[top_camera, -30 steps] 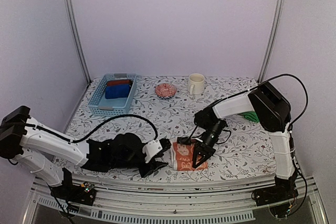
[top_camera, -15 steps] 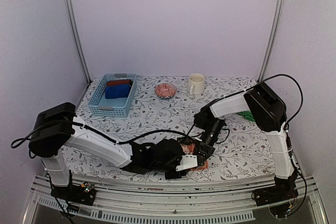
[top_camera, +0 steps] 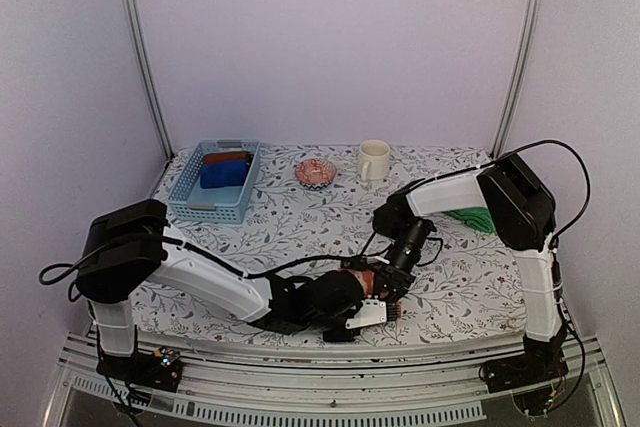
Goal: Roll the towels
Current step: Roll the towel at the center of the board.
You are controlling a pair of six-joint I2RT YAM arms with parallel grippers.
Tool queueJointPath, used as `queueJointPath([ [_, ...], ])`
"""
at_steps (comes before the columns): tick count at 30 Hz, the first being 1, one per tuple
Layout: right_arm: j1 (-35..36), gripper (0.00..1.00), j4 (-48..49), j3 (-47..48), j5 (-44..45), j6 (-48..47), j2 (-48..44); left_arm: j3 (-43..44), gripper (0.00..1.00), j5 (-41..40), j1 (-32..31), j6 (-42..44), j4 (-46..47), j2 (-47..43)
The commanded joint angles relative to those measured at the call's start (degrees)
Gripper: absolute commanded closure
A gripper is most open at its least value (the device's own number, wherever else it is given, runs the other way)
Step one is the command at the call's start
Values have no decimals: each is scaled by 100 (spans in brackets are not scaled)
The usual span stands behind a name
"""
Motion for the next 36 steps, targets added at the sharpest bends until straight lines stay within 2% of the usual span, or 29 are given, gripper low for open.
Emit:
queueJointPath([
  [1, -217, 64, -178, 30, 178, -156, -1058, -10, 94, 208, 72, -167, -773, 170],
  [5, -665, 62, -33, -88, 219, -4, -1937, 40, 96, 1122, 281, -524, -1191, -55],
  [11, -1095, 63, 1375, -1240, 559, 698, -3524, 472, 97, 2940, 822, -1247, -1820, 86],
  [17, -1023, 65, 2550, -2711, 1489, 694, -4712, 1177, 97, 4540, 1425, -1853, -2453, 711],
  [22, -424, 63, 3215, -3422, 2242, 625, -5433, 1550, 96, 5313, 1734, -2184, -2690, 1085],
  [29, 658, 59, 3888, -3796, 3463, 595, -5315, 1737, 95, 5699, 1895, -2462, -2687, 1349],
  [36, 1143, 57, 4602, -3818, 4096, 605, -4754, 1899, 95, 5844, 1993, -2501, -2893, 1612],
])
